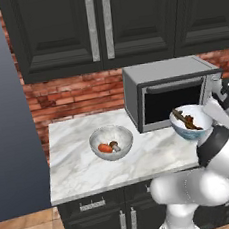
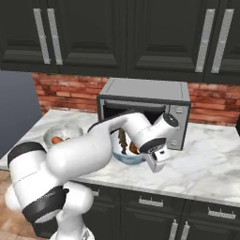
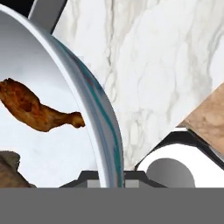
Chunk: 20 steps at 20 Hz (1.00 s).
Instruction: Place the bowl with the mushroom and squash on the second highest shelf of the fridge. Place the bowl with the fish and chicken drumstick on the top shelf of the fridge.
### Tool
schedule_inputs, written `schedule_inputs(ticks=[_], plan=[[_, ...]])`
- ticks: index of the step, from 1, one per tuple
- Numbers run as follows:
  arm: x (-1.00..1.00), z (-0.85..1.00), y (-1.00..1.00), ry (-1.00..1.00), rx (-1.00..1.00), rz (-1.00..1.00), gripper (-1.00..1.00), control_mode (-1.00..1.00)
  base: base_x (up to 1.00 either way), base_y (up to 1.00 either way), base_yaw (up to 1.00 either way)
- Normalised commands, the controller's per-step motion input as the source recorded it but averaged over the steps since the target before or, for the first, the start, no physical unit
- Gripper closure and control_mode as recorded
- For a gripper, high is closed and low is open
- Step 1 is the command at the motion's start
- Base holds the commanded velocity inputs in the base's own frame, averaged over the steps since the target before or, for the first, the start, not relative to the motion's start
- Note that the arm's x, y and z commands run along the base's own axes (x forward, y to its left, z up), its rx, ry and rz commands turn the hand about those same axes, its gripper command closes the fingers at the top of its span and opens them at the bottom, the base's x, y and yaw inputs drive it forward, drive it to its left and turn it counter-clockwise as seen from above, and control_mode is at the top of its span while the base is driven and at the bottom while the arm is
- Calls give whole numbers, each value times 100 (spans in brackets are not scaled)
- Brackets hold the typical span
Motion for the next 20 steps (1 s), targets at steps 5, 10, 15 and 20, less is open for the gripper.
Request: schedule_inputs(ticks=[5, 10, 15, 20], plan=[[-47, 100, 100, -5, 1, 0, 100, -100, 0, 0, 0], [-59, 92, 100, -1, 7, 0, 100, -100, 0, 0, 0], [-78, 56, 100, 0, 10, 2, 100, -100, 0, 0, 0], [-66, 16, 100, 0, 13, 2, 100, -100, 0, 0, 0]])
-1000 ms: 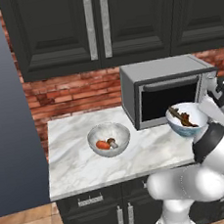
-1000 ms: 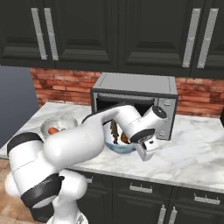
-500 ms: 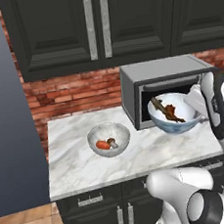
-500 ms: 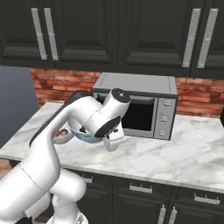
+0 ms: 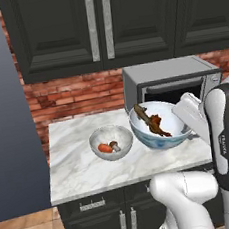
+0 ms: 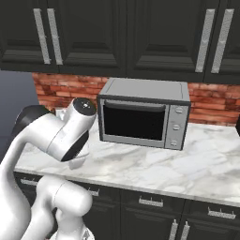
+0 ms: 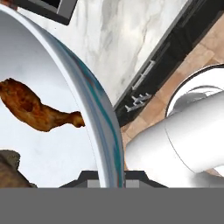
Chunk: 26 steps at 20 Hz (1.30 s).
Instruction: Place the bowl with the mushroom and squash on the second highest shelf of the fridge. Place the bowl with the fish and chicken drumstick on the top shelf of the fridge.
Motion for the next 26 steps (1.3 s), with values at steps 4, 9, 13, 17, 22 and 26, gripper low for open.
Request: schedule_inputs(ticks=[4, 9, 13, 17, 22, 26], plan=[[-9, 0, 25, -2, 1, 2, 100, -100, 0, 0, 0], [-2, 0, 0, 0, 0, 0, 100, 100, -30, 0, 0], [0, 0, 0, 0, 0, 0, 100, 100, -66, -3, 0], [0, 0, 0, 0, 0, 0, 100, 100, -42, -22, -11], [0, 0, 0, 0, 0, 0, 100, 100, -14, -59, -45], [0, 0, 0, 0, 0, 0, 100, 100, -28, -64, -64]])
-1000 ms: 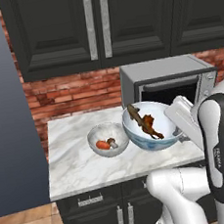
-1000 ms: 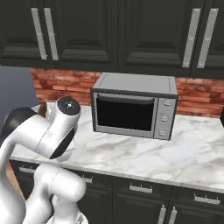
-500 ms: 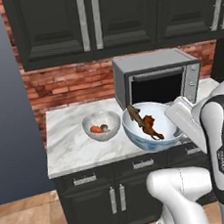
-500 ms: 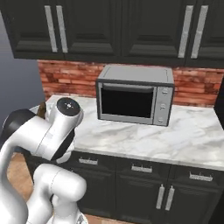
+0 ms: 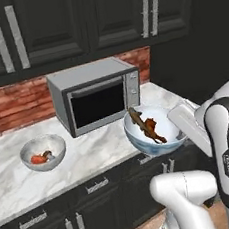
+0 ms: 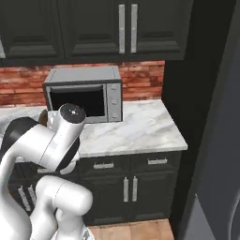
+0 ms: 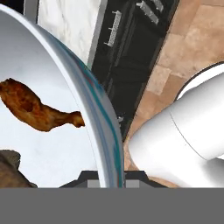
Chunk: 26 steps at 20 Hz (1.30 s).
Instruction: Place the bowl with the mushroom and squash on the second highest shelf of the fridge. Place the bowl with the fish and chicken drumstick on the top shelf of the fridge.
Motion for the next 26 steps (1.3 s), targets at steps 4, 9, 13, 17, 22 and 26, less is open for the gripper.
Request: schedule_inputs(ticks=[4, 9, 13, 17, 22, 26], plan=[[0, 0, 0, 0, 0, 0, 100, 100, -42, -56, -65], [0, 0, 0, 0, 0, 0, 100, 100, -43, -44, -68], [0, 0, 0, 0, 0, 0, 100, 100, -34, -66, -64], [0, 0, 0, 0, 0, 0, 100, 100, -11, -100, -59], [0, 0, 0, 0, 0, 0, 100, 100, 0, -100, -62], [0, 0, 0, 0, 0, 0, 100, 100, 70, -78, -45]])
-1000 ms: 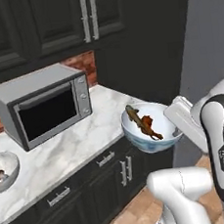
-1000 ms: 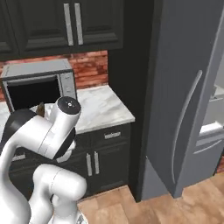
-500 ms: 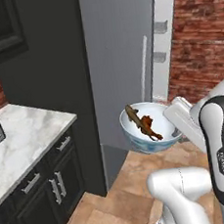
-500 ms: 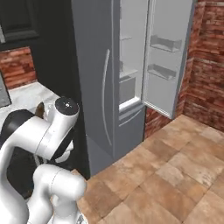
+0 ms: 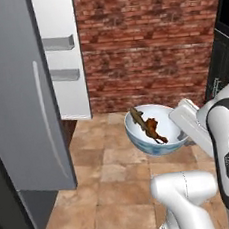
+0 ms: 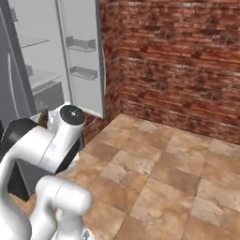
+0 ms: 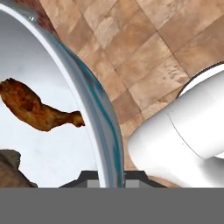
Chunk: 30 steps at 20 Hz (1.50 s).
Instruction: Place the bowl with the mushroom and squash on the second highest shelf of the fridge. Place the bowl with the fish and chicken drumstick on the top shelf of the fridge.
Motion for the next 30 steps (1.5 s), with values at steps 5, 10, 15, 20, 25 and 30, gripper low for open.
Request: schedule_inputs(ticks=[5, 10, 15, 20, 25, 30], plan=[[0, 0, 0, 0, 0, 0, 100, 100, 100, -41, -11], [0, 0, 0, 0, 0, 0, 100, 100, 100, -52, 1], [0, 0, 0, 0, 0, 0, 100, 100, 100, -83, 10], [0, 0, 0, 0, 0, 0, 100, 100, 97, -96, 43], [0, 0, 0, 0, 0, 0, 100, 100, 30, -27, 91], [0, 0, 0, 0, 0, 0, 100, 100, 0, 0, 100]])
